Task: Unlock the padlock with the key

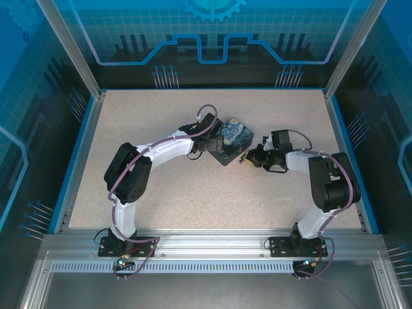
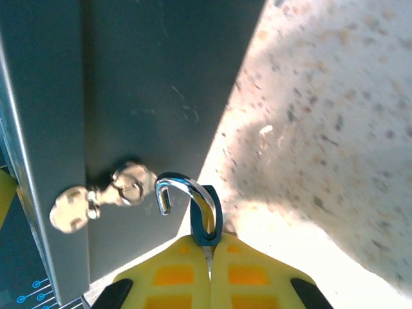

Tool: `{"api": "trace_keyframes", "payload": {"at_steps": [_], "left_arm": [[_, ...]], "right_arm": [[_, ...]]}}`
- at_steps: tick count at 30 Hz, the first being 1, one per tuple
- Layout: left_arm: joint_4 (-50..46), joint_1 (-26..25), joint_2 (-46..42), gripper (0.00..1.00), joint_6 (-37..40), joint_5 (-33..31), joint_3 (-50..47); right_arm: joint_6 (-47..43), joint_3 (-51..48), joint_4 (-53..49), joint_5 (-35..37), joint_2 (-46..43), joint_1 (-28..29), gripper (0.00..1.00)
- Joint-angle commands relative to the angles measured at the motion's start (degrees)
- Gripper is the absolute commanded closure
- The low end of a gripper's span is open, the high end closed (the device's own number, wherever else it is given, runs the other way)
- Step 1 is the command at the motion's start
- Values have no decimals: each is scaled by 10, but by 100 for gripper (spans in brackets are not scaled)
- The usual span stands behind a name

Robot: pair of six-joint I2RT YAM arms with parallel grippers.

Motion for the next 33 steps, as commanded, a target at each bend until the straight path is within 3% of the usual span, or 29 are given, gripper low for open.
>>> {"api": "trace_keyframes", "payload": {"at_steps": [1,20,27,33], "left_arm": [[-67,5,8,1,7,-7,-16],[-104,29,-13,1,56,-7,123],[-107,36,-81,1,52,-5,97],[-102,37,-156,1,36,3,30]], "right_arm": [[-8,-17,-17,3,-42,-14,100],[-31,-51,-110,29,-200,-28,100],[-36,-53,-145,6,-260,-22,100],[-40,-57,-167,-9,-289,37,100]]}}
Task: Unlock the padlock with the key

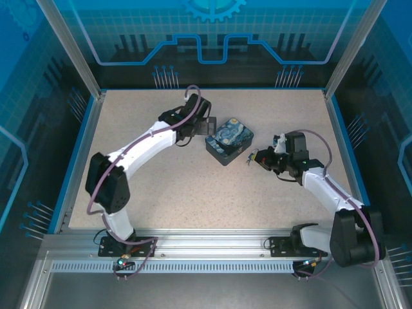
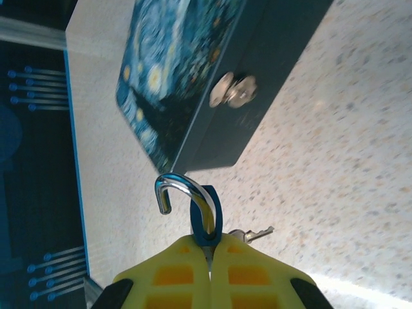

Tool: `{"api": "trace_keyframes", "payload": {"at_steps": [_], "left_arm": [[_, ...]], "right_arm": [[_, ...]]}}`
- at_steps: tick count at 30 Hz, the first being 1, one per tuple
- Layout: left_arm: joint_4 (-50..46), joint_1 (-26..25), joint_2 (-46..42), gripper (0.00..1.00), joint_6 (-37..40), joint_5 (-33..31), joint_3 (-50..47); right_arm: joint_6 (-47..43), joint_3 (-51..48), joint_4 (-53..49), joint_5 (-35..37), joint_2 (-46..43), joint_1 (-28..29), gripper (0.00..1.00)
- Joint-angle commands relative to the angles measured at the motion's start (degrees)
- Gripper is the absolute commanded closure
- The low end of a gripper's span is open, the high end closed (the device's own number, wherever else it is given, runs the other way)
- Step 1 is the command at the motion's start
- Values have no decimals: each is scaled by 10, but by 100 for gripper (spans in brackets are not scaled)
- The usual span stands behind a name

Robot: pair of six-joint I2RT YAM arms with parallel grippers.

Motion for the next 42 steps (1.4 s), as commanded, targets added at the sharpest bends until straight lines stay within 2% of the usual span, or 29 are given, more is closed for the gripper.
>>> {"api": "trace_keyframes", "payload": {"at_steps": [1,9,15,23,28,35,42], "left_arm": [[-12,3,-50,1,-11,2,-40],[-15,7,-137,1,-18,-7,-112],[-14,15,-174,1,-20,-9,-138],[-19,24,-176,1,-19,-9,-141],[-18,30,-183,1,-21,-8,-146],[-18,32,-184,1,-23,-6,-149],[-14,32,-182,1,-27,-3,-145]], "right_arm": [[-11,-8,-25,-26,-14,48,100],[39,-38,56,2,23,181,100],[71,-21,137,5,118,270,100],[101,67,224,-33,274,362,100],[102,115,227,-38,338,384,100],[92,143,204,-12,377,376,99],[80,139,188,-2,371,365,72]]}}
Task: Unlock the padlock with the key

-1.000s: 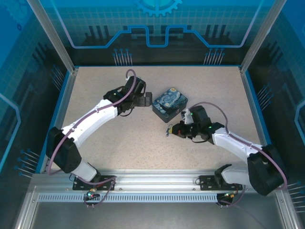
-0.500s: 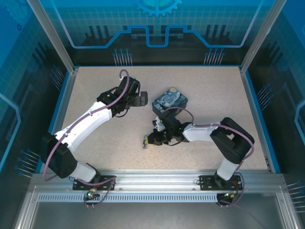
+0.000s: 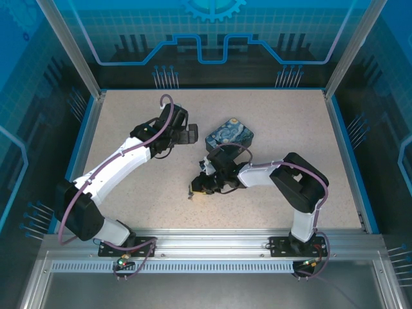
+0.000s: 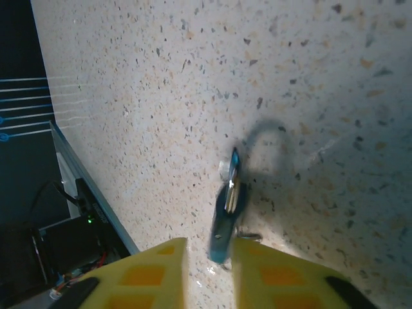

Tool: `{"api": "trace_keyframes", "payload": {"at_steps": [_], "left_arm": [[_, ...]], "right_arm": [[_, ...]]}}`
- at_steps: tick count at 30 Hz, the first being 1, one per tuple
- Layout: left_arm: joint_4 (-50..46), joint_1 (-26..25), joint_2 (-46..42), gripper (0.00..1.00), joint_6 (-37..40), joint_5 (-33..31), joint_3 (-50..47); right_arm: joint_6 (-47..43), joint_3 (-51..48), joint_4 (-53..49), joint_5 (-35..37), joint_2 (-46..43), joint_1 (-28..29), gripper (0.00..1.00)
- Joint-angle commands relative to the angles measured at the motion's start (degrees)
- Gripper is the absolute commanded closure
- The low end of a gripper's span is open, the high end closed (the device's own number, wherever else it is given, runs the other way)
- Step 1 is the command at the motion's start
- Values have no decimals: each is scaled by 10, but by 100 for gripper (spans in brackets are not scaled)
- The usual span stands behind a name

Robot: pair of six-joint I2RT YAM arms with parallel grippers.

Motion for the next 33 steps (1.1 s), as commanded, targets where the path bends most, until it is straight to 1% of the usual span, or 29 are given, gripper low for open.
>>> {"api": "trace_keyframes", "payload": {"at_steps": [1,9,15,22,25,26,27,28,29,30,31,33], "left_arm": [[-2,4,-16,1,-11,-2,-2],[0,4,-10,1,-14,1,4],[1,4,-10,1,-14,1,7],[3,4,-15,1,-15,-2,8],[12,4,-18,1,-14,-8,4],[18,4,-21,1,-14,-11,-1],[23,4,-24,1,-13,-14,-6],[32,4,-28,1,-11,-18,-13],[43,3,-34,1,-9,-19,-22],[54,3,-39,1,-7,-20,-32],[70,3,-45,1,-6,-22,-44],[107,3,-60,1,0,-21,-71]], "right_arm": [[-12,6,-14,9,-4,-9,69],[-16,-11,-24,20,-43,-22,55],[-25,-34,-46,31,-89,-27,50],[-56,-50,-107,54,-182,-36,46],[-68,-61,-131,60,-230,-52,41],[-74,-63,-143,65,-250,-59,39],[-82,-66,-154,71,-267,-66,34],[-92,-65,-173,79,-290,-76,24],[-106,-63,-193,87,-311,-86,17],[-117,-62,-208,92,-328,-97,6],[-129,-61,-223,94,-350,-111,1],[-146,-60,-249,95,-389,-142,0]]}}
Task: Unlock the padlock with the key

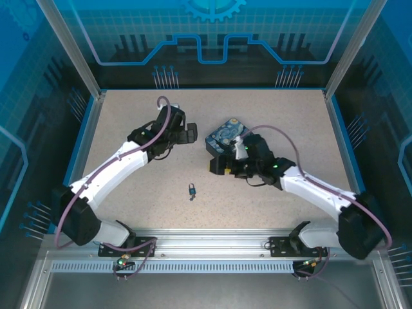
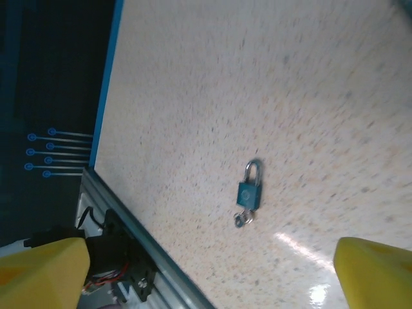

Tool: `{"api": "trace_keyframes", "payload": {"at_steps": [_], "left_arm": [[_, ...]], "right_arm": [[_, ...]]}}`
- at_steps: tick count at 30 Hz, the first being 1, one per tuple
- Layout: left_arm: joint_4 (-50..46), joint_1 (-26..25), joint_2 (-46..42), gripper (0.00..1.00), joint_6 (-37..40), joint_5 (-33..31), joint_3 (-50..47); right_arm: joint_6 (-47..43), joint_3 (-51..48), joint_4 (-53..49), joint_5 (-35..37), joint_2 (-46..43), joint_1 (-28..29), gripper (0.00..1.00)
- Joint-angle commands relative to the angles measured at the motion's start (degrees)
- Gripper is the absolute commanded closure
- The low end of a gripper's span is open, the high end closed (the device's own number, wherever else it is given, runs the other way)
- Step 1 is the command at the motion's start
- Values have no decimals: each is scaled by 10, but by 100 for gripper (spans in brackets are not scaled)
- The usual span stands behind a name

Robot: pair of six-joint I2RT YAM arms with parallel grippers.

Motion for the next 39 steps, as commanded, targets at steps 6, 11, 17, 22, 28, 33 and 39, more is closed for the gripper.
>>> {"api": "trace_keyframes", "payload": {"at_steps": [6,11,17,22,28,33,39], "left_arm": [[157,0,-68,1,46,-1,-98],[297,-23,-121,1,146,-1,-185],[331,-53,-140,1,295,-71,-212],[373,-47,-158,1,295,-88,-253],[416,3,-174,1,257,-57,-289],[443,73,-174,1,275,-29,-305],[478,164,-172,1,279,0,-336]], "right_arm": [[-101,28,-160,-10,-109,-145,0],[-148,82,-220,12,-121,-216,0],[-157,114,-224,102,-122,-288,0],[-146,91,-166,216,-116,-323,0],[-158,18,-29,401,-127,-326,0],[-256,25,13,467,-82,-327,0],[-330,-39,108,459,-59,-324,0]]}}
